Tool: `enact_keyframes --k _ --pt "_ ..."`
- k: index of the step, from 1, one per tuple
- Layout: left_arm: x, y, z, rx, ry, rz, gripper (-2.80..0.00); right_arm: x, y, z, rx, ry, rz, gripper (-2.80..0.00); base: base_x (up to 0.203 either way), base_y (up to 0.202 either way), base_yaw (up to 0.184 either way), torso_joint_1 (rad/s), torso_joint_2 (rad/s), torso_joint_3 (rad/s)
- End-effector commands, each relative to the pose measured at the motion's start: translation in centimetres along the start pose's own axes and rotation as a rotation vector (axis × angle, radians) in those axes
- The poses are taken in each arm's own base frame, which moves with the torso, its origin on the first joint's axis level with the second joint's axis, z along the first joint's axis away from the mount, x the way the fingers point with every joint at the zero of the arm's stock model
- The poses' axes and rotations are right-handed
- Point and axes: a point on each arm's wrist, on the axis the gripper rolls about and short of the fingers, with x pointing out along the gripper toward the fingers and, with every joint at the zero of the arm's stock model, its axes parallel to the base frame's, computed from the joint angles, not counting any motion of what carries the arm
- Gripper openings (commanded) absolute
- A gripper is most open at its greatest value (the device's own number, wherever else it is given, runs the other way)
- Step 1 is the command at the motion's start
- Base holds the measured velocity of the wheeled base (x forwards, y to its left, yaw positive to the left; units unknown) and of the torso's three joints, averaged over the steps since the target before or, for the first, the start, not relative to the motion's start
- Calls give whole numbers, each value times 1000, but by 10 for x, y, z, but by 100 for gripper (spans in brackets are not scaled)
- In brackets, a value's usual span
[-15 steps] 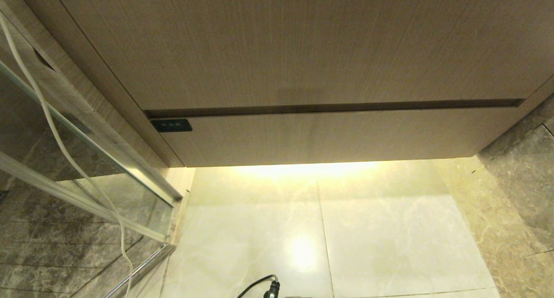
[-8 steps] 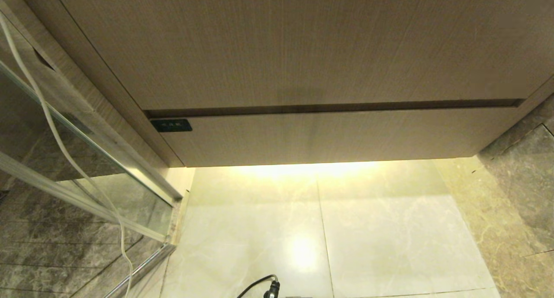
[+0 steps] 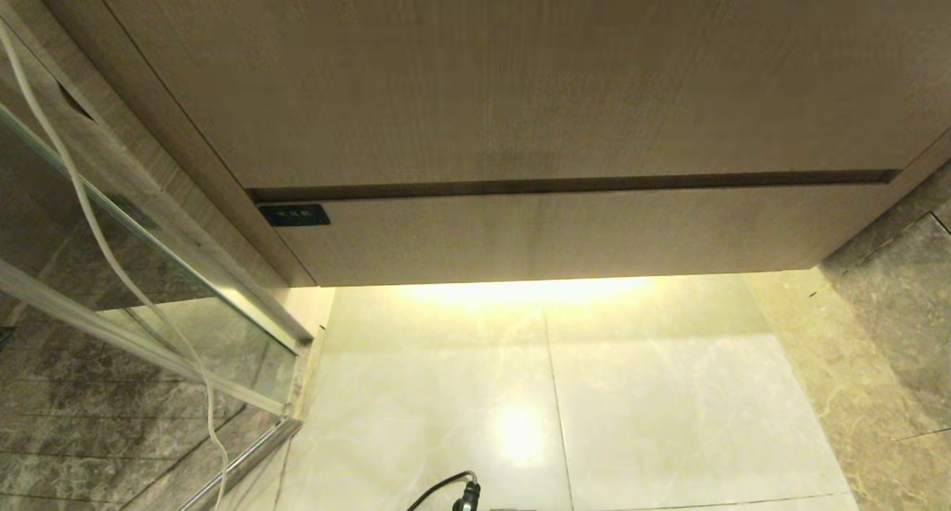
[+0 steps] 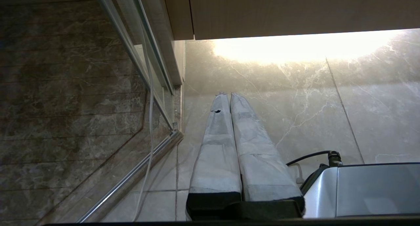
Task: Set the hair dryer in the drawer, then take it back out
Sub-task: Pull open the drawer
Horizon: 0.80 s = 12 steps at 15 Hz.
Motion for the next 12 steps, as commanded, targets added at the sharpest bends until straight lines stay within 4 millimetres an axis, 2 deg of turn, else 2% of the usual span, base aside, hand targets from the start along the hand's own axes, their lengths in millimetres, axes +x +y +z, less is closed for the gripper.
enact_keyframes --k 1,3,5,6,9,12 --pt "0 0 0 0 2 0 -280 85 -6 50 15 263 88 -280 0 0 0 0 0 0" --pt "0 0 0 0 2 0 -280 149 -2 59 10 419 175 -280 0 0 0 0 0 0" --pt "0 0 0 0 2 0 -280 209 6 56 -25 531 269 -280 0 0 0 0 0 0" --pt "0 0 0 0 1 0 -280 234 10 50 -45 571 318 0 0 0 0 0 0 0" --pt "0 0 0 0 3 0 -280 292 23 26 -161 631 472 0 0 0 0 0 0 0" --pt "0 0 0 0 2 0 -280 321 26 4 -522 562 627 0 0 0 0 0 0 0"
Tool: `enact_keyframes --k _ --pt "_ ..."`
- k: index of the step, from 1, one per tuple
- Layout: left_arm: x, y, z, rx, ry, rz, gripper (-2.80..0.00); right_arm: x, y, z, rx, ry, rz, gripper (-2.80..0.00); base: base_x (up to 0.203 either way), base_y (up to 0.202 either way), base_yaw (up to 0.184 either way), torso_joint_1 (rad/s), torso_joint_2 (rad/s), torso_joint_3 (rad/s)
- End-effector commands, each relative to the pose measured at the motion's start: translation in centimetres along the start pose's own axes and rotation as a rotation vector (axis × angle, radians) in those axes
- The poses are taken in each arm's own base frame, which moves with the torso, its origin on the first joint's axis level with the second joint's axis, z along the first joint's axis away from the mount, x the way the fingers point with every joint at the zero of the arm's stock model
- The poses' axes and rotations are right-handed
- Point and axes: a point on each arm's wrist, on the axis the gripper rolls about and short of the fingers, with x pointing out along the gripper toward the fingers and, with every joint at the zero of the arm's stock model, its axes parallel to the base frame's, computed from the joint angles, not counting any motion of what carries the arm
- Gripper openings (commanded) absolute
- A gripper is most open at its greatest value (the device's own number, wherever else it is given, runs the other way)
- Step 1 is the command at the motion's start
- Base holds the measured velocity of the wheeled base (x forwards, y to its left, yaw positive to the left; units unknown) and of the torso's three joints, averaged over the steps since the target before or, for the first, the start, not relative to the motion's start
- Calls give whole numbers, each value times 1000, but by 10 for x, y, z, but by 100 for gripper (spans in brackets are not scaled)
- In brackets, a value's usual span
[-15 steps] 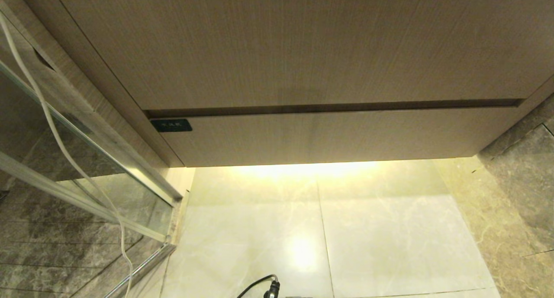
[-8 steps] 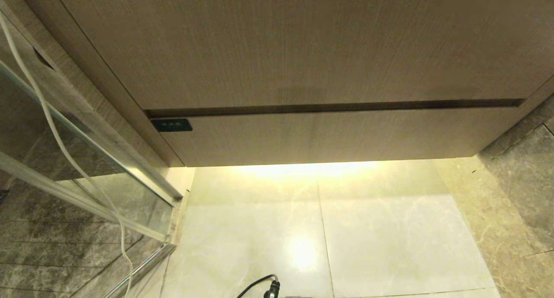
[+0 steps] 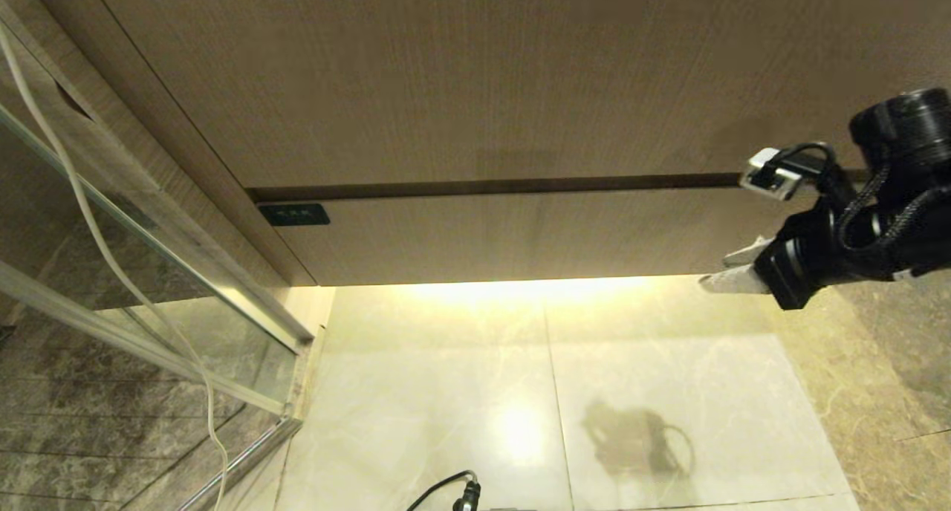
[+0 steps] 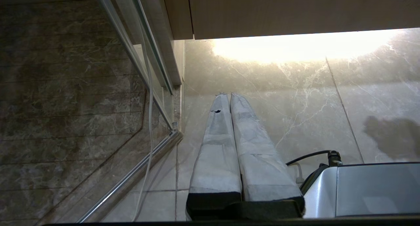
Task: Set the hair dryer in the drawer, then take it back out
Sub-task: Pull open the drawer
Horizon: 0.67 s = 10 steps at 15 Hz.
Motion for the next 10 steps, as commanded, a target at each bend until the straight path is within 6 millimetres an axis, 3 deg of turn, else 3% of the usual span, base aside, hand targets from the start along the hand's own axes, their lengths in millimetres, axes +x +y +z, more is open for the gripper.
enact_keyframes --k 1,5,7,10 --pt "0 0 0 0 2 0 -280 45 -12 -13 -305 62 54 0 0 0 0 0 0 0" --pt "0 0 0 0 3 0 -280 70 -18 -32 -779 -36 -61 0 0 0 0 0 0 0" --pt "0 0 0 0 1 0 -280 81 -20 -43 -928 -64 -110 0 0 0 0 0 0 0" --pt "0 0 0 0 2 0 -280 85 -35 -26 -1016 -116 -219 0 0 0 0 0 0 0"
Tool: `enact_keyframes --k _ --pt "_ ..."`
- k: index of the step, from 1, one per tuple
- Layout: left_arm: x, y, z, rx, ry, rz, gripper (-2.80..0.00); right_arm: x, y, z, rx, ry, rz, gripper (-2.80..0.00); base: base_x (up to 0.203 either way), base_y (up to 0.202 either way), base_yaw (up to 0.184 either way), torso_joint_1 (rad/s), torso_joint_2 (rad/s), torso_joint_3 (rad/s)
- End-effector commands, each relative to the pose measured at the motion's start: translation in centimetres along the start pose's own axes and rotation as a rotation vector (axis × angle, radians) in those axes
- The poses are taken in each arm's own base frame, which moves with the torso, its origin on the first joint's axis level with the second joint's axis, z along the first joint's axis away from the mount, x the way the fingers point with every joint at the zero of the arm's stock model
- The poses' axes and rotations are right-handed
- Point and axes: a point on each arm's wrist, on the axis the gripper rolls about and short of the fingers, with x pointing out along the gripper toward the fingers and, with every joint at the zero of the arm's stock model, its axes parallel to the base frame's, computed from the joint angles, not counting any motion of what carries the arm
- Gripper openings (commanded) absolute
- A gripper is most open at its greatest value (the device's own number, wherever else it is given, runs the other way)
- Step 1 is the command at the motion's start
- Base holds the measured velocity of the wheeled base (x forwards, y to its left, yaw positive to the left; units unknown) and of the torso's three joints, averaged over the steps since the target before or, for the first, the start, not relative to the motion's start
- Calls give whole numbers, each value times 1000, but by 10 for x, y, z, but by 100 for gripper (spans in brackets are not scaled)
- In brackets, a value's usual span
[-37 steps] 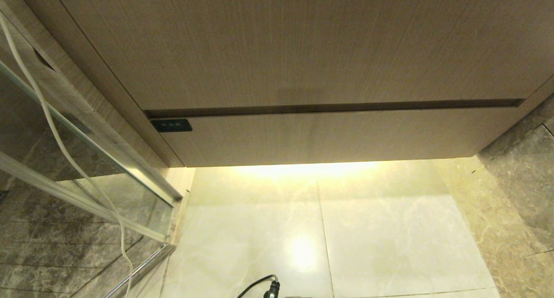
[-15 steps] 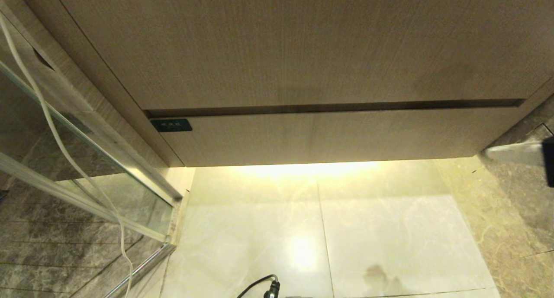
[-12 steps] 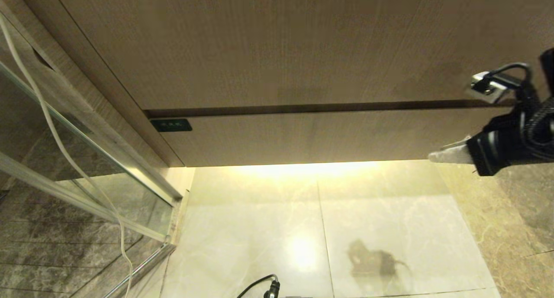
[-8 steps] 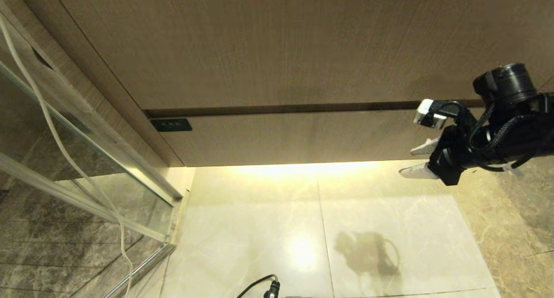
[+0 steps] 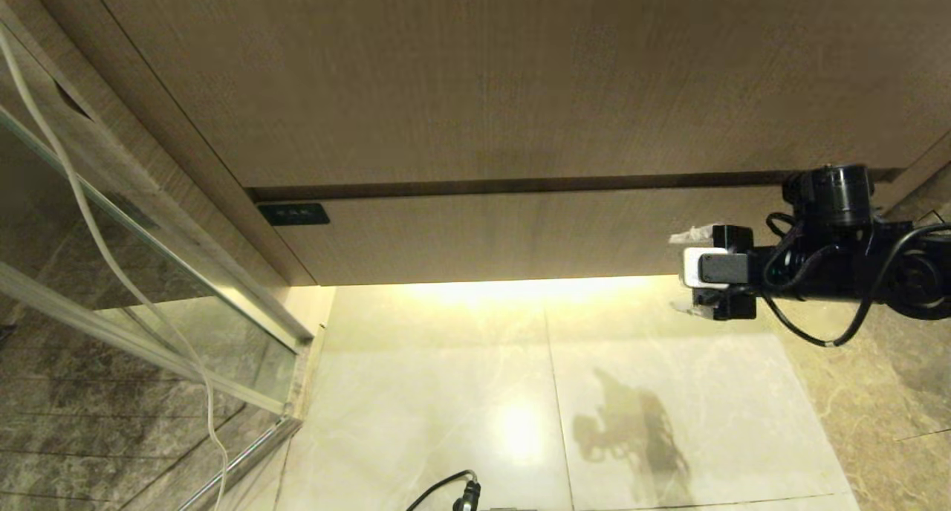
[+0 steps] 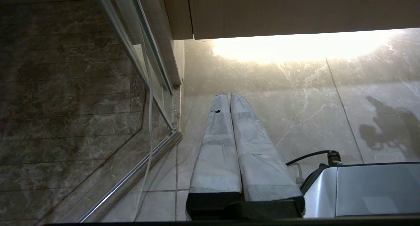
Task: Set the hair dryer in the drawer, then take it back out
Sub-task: Pull open the drawer
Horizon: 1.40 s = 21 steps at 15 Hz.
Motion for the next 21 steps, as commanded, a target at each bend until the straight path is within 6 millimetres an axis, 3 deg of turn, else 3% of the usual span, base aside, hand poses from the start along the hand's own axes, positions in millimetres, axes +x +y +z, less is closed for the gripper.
enact_keyframes --k 1,4,11,21 --pt "0 0 0 0 2 0 -280 7 -15 -3 -37 -1 -60 0 0 0 0 0 0 0" --pt "0 0 -1 0 4 0 -280 7 -36 -1 -59 0 -127 0 0 0 0 0 0 0" --pt "0 0 0 0 3 0 -280 10 -42 -3 16 48 -148 0 0 0 0 0 0 0" --pt "0 0 0 0 2 0 -280 41 -45 -14 69 70 -149 0 0 0 0 0 0 0"
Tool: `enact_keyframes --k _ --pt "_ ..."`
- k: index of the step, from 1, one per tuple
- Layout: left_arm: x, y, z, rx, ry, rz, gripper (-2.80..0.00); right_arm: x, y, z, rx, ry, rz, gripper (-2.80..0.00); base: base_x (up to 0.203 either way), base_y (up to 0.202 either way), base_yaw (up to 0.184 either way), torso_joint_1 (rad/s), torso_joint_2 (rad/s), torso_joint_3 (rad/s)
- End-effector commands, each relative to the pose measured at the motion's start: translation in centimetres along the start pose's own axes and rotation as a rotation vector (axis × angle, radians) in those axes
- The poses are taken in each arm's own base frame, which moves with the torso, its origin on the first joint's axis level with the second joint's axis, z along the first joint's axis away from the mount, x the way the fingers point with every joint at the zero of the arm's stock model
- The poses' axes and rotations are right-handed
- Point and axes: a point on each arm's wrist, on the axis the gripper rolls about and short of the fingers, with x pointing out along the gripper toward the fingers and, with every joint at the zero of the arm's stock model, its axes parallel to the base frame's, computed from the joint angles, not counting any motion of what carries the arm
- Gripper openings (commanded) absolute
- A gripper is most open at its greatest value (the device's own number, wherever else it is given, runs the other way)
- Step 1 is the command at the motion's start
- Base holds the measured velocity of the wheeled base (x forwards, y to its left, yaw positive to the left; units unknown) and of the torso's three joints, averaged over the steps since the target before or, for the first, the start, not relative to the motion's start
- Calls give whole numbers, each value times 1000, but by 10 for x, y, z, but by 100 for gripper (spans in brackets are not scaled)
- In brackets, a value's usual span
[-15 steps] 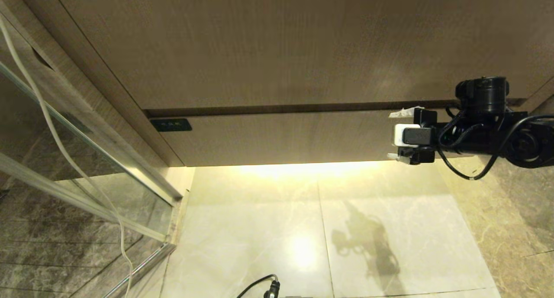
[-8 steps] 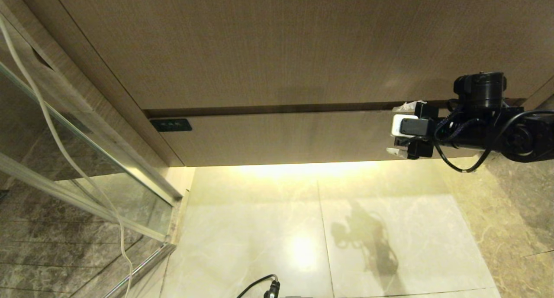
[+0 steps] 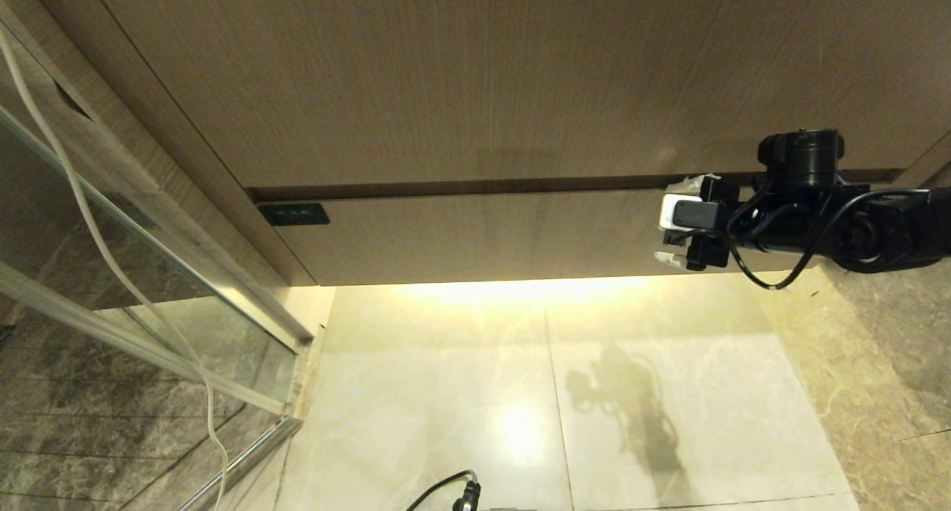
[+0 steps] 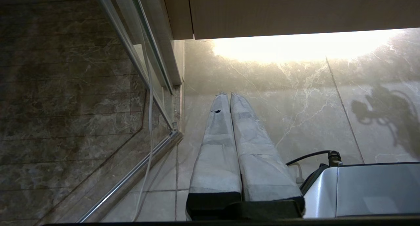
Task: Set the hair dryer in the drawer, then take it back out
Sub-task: Pull open the drawer
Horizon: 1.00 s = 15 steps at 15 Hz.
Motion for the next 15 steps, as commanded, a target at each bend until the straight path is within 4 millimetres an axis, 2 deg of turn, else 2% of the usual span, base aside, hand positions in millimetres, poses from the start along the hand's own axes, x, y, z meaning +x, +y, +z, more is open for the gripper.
enact_keyframes --k 1,7,12,15 --pt "0 0 -1 0 4 0 -280 10 0 -2 -4 -3 -2 0 0 0 0 0 0 0" --pt "0 0 0 0 2 0 -280 18 -6 -4 -12 -12 -45 0 0 0 0 0 0 0" --pt "0 0 0 0 2 0 -280 43 7 -13 14 3 -11 0 0 0 0 0 0 0" --pt "0 0 0 0 2 0 -280 50 5 -17 24 9 -24 0 0 0 0 0 0 0"
